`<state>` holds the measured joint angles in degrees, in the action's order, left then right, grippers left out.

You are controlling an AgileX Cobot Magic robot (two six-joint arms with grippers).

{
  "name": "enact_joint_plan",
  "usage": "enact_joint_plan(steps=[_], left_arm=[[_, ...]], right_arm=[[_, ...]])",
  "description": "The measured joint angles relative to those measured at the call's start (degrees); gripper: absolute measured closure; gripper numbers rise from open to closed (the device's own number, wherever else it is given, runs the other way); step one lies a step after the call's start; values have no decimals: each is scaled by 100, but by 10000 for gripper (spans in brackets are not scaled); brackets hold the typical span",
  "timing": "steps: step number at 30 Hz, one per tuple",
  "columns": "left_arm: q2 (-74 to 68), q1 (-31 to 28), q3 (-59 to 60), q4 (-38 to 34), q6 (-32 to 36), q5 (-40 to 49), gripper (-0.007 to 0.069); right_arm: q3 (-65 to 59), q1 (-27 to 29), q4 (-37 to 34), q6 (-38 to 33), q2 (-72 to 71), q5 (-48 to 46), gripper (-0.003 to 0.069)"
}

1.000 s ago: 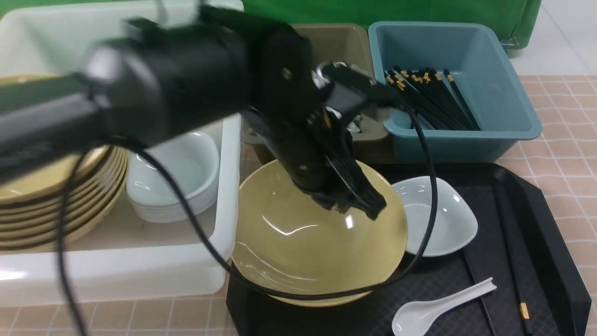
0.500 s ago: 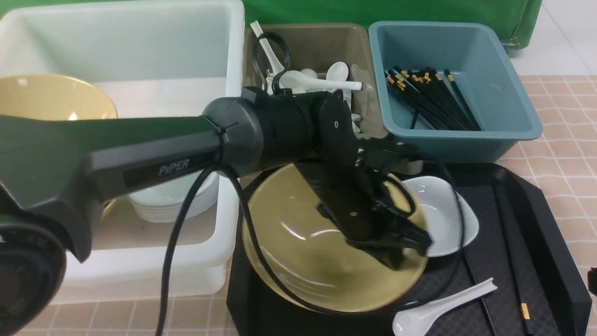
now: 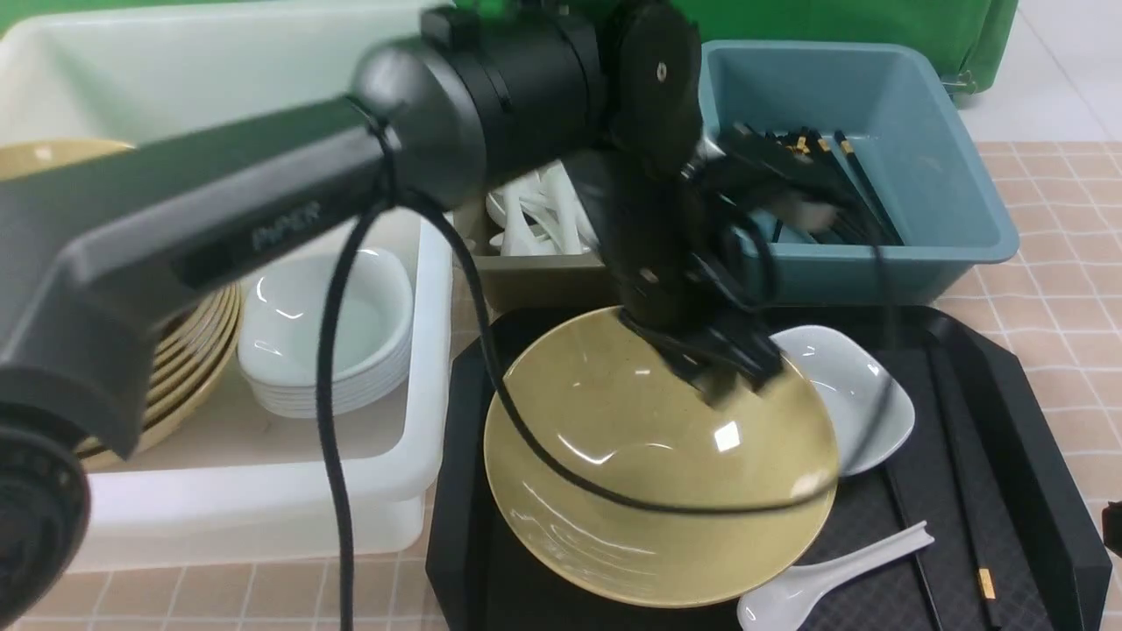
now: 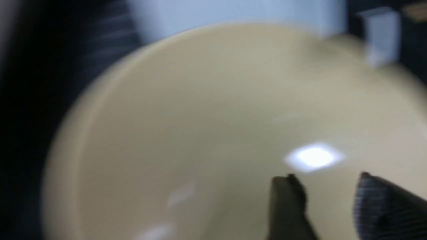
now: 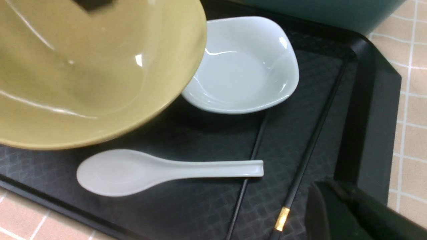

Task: On brown table put chopsticks spoon bowls plates into blue grey white boxes.
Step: 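Grasp the large bowl on the tray by its rim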

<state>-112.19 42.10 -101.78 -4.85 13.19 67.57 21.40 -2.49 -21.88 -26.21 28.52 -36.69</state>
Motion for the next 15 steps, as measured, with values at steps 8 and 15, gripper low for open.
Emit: enact_joint_plan(steps=[8, 15], left_arm=[[-348, -11, 26, 1451, -568, -340, 105], [-753, -57, 39, 2087, -993, -384, 93]], right_arm=[[0, 0, 0, 0, 0, 14, 622], [0, 0, 0, 0, 0, 18, 622]])
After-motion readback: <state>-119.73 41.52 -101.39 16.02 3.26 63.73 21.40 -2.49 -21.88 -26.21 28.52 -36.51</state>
